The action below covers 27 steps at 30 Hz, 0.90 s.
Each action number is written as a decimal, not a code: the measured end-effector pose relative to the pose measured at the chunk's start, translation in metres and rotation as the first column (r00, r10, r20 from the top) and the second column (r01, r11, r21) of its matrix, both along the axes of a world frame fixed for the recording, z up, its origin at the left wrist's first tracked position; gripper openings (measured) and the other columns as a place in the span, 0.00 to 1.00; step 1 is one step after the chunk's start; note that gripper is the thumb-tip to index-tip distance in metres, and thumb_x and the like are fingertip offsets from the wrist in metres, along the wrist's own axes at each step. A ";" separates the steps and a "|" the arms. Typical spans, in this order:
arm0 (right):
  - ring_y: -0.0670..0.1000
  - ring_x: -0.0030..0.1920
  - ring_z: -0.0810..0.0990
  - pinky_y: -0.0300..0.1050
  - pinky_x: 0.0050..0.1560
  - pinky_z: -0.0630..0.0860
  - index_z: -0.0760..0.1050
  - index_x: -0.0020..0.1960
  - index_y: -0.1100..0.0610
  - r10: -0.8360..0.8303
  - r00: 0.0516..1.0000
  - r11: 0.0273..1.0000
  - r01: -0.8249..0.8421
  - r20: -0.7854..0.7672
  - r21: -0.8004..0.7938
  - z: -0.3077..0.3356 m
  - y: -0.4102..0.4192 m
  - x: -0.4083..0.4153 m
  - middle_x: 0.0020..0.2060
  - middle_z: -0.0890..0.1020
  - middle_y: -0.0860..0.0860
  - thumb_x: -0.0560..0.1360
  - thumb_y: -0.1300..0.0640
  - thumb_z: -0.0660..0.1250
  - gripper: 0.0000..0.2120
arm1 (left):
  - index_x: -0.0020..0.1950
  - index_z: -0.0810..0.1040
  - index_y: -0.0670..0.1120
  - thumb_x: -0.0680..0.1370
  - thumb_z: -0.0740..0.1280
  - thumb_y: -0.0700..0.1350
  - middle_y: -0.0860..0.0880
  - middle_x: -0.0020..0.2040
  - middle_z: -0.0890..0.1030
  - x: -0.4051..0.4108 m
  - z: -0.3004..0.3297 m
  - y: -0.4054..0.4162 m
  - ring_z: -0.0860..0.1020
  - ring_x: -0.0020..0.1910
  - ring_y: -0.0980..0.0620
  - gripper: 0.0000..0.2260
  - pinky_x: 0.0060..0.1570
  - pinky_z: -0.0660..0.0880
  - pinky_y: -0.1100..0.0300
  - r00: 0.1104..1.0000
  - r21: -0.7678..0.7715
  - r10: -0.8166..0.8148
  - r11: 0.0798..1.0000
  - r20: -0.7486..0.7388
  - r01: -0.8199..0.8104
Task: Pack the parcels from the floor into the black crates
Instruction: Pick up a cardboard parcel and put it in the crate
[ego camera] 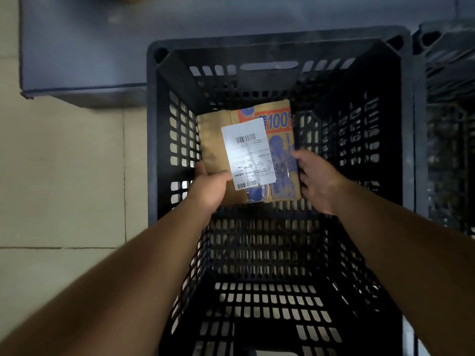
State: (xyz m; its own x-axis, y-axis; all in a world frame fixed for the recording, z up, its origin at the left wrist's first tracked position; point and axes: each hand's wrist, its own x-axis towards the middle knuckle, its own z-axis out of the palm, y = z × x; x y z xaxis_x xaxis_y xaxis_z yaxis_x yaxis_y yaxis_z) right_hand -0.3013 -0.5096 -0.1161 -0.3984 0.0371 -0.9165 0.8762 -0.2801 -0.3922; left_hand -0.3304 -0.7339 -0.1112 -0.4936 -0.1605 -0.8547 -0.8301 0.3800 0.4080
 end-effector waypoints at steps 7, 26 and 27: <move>0.47 0.51 0.81 0.43 0.45 0.74 0.80 0.56 0.48 0.047 0.999 0.999 -0.047 -0.005 -0.002 0.008 -0.001 -0.007 0.52 0.84 0.46 0.81 0.47 0.62 0.10 | 0.82 0.49 0.59 0.80 0.66 0.50 0.52 0.75 0.69 0.005 0.000 0.004 0.77 0.64 0.47 0.36 0.59 0.76 0.56 0.942 -0.189 -0.324 0.934 -0.092 0.303; 0.57 0.58 0.79 0.57 0.64 0.75 0.61 0.75 0.44 0.338 0.940 0.893 -0.336 0.048 0.300 0.013 -0.024 0.017 0.64 0.78 0.50 0.71 0.44 0.66 0.34 | 0.84 0.39 0.51 0.79 0.68 0.52 0.52 0.84 0.37 0.013 0.011 0.014 0.43 0.82 0.49 0.44 0.81 0.49 0.45 0.731 -0.271 -0.682 0.708 -0.023 0.652; 0.58 0.58 0.79 0.56 0.63 0.76 0.60 0.76 0.44 0.351 0.933 0.872 -0.358 0.085 0.333 0.019 -0.028 0.025 0.65 0.78 0.52 0.71 0.44 0.66 0.35 | 0.84 0.43 0.53 0.79 0.68 0.53 0.53 0.84 0.40 0.014 0.017 0.016 0.48 0.83 0.47 0.42 0.80 0.55 0.44 0.749 -0.283 -0.661 0.727 -0.042 0.626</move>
State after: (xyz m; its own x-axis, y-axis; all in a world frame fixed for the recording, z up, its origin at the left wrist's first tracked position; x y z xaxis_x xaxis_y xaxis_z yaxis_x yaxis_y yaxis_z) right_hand -0.2766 -0.5373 -0.0970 -0.4236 0.2049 -0.8824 0.9009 0.1966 -0.3868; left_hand -0.3164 -0.7177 -0.0945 -0.6560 0.0508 -0.7530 -0.2953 0.9010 0.3180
